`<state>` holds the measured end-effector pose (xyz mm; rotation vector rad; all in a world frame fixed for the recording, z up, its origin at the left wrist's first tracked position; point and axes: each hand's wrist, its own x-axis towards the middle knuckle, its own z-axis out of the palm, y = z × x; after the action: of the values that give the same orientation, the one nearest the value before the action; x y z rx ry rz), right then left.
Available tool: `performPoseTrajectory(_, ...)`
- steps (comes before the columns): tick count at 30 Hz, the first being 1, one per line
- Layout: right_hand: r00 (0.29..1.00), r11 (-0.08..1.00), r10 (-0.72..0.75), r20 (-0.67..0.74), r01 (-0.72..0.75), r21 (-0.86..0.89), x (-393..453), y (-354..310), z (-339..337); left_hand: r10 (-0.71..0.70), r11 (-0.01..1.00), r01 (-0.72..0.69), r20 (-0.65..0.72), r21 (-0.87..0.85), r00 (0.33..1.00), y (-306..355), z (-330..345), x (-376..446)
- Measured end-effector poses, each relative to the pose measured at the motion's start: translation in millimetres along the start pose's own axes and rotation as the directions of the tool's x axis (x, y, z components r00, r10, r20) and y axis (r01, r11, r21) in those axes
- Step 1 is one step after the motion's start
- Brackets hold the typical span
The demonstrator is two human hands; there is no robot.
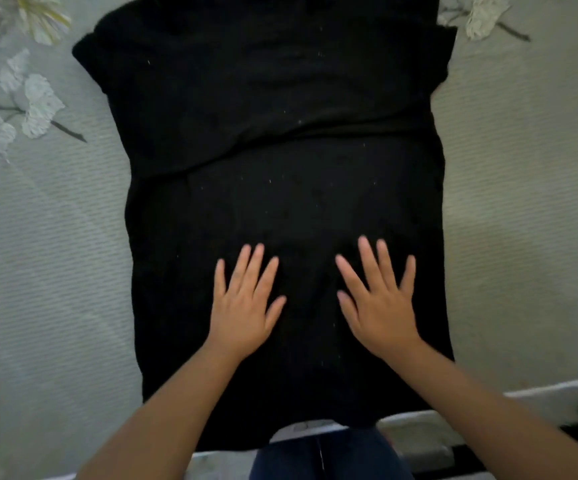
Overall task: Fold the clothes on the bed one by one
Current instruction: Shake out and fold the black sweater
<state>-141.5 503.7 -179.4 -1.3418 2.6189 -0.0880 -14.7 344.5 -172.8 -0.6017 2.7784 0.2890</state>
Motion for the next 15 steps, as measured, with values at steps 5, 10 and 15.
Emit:
performPoseTrajectory(5,0.937,0.948,0.312,0.159,-0.318,0.009,-85,45,8,-0.035,0.999,0.034,0.111,0.015,0.993,-19,22,-80)
performPoseTrajectory(10,0.808,0.811,0.57,0.15,-0.582,0.058,-125,55,-6,-0.017,1.0,0.014,0.243,0.015,0.97,-19,29,-143)
performPoseTrajectory(15,0.841,0.823,0.513,0.174,-0.539,0.181,-159,46,-8,-0.033,0.999,0.04,0.316,-0.014,0.948,-13,51,-191)
